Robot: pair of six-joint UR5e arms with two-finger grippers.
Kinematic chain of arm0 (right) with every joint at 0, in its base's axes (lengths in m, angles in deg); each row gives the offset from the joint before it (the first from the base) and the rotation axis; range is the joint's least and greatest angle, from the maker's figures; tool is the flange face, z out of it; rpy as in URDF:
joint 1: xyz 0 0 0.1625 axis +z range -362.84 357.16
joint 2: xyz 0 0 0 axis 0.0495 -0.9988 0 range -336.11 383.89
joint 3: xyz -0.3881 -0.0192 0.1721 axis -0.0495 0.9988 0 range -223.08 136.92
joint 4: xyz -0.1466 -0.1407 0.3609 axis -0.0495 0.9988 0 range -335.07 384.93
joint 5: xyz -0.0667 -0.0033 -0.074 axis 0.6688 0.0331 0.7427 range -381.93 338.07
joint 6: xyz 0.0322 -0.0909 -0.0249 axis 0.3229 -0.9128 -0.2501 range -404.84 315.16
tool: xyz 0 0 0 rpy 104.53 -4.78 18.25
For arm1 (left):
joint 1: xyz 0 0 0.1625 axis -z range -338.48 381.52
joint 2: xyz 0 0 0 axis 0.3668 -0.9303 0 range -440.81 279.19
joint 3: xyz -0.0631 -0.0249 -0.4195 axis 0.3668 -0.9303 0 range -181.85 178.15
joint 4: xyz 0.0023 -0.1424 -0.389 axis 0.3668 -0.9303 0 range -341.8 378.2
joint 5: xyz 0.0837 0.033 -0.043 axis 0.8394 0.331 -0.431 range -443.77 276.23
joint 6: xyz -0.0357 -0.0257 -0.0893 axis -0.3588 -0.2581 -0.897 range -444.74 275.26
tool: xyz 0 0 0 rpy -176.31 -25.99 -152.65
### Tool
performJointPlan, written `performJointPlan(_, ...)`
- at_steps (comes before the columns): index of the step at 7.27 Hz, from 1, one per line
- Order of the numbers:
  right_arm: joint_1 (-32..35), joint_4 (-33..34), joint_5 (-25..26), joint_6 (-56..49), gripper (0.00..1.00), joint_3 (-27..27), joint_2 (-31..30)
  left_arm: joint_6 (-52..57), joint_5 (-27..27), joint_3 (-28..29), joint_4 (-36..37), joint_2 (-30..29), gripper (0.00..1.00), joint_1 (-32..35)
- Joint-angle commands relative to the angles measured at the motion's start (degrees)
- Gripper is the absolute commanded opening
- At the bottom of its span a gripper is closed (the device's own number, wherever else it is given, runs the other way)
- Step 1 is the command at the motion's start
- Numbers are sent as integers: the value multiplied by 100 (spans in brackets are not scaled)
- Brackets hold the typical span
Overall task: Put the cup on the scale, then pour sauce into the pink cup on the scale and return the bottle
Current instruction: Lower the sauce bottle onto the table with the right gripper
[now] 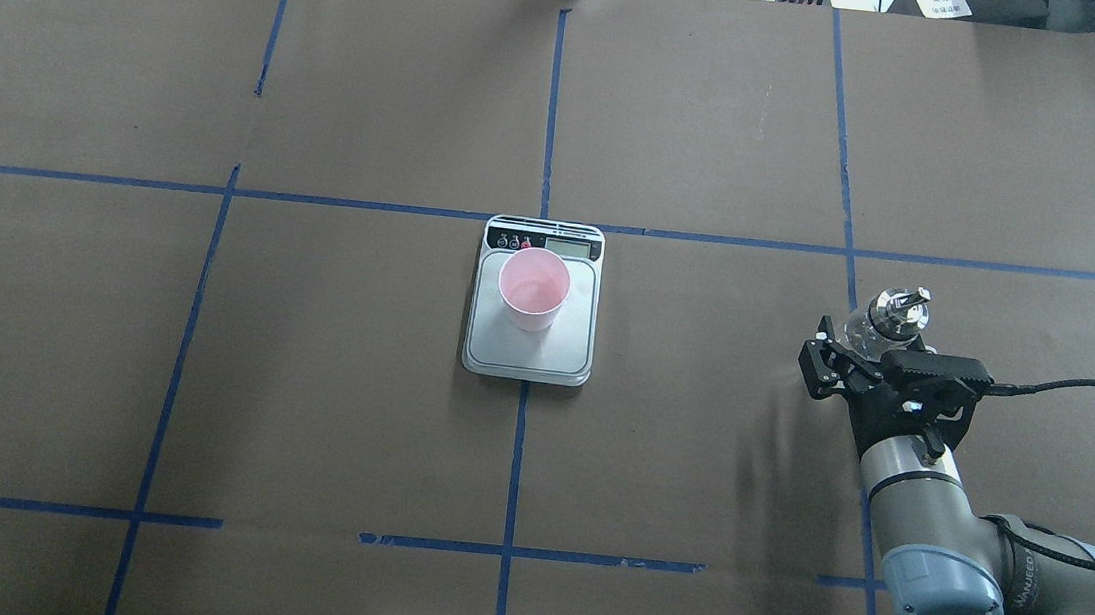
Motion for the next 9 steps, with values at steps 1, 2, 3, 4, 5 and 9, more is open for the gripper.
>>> performJointPlan(1, 6, -1, 84, -1, 100, -128, -35, 0, -15, -12, 0, -8, 100, 0)
performJointPlan(2, -3, -1, 137, -1, 100, -138, -61, 0, -24, -21, 0, -8, 100, 0)
performJointPlan(3, -3, -1, 138, -1, 100, -146, -62, 0, -24, -21, 0, -8, 100, 0)
performJointPlan(4, -11, -1, 181, -1, 100, -173, -79, -9, -24, -30, 0, -16, 100, 0)
performJointPlan(5, -64, -1, 269, -1, 100, -225, -149, -9, -24, -30, 0, -16, 100, 0)
performJointPlan(9, -397, -1, 637, 8, 100, -418, -368, -9, -33, -39, 0, -16, 100, 0)
